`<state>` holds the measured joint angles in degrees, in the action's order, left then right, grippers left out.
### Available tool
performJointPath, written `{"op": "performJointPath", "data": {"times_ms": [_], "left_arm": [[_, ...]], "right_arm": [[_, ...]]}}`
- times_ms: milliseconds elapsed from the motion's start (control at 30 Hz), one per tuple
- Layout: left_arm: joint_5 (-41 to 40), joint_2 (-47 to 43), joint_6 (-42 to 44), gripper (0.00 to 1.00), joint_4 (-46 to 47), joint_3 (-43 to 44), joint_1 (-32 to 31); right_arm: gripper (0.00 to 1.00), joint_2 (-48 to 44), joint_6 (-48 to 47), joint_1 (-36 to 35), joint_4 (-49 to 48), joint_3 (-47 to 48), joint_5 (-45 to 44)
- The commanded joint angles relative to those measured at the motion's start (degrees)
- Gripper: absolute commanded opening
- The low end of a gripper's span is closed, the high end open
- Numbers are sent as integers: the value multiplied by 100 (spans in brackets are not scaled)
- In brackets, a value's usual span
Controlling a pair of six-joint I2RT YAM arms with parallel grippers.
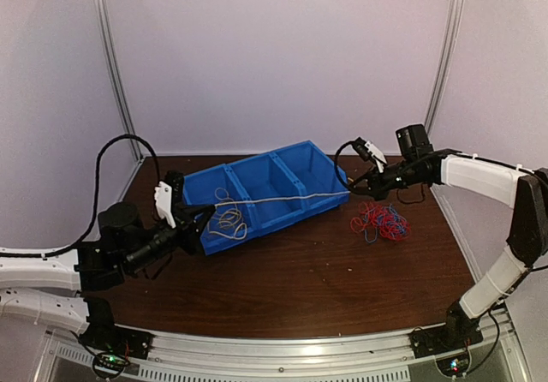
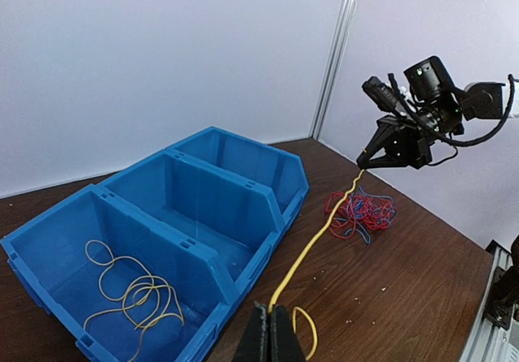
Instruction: Untangle the cables
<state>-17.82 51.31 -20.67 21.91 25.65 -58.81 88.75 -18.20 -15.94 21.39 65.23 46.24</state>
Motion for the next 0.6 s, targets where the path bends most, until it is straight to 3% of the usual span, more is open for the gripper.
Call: {"op": "performJointPath", "data": {"times_ms": [0,233,333,567], "left_arm": [[-296,-209,131,0,-74,74,53],[119,183,354,0,-293,898,57],[156,353,475,0,-576,1470,53],[-281,773,587,0,-1700,2887,54]], "right_arm": [[3,-156,137,26,-281,-82,-233],[42,-156,-548,15,234,-106,1289],[47,-116,-473,13,115,-149,1417],[48,-206,-473,17,28,-285,1215]]}}
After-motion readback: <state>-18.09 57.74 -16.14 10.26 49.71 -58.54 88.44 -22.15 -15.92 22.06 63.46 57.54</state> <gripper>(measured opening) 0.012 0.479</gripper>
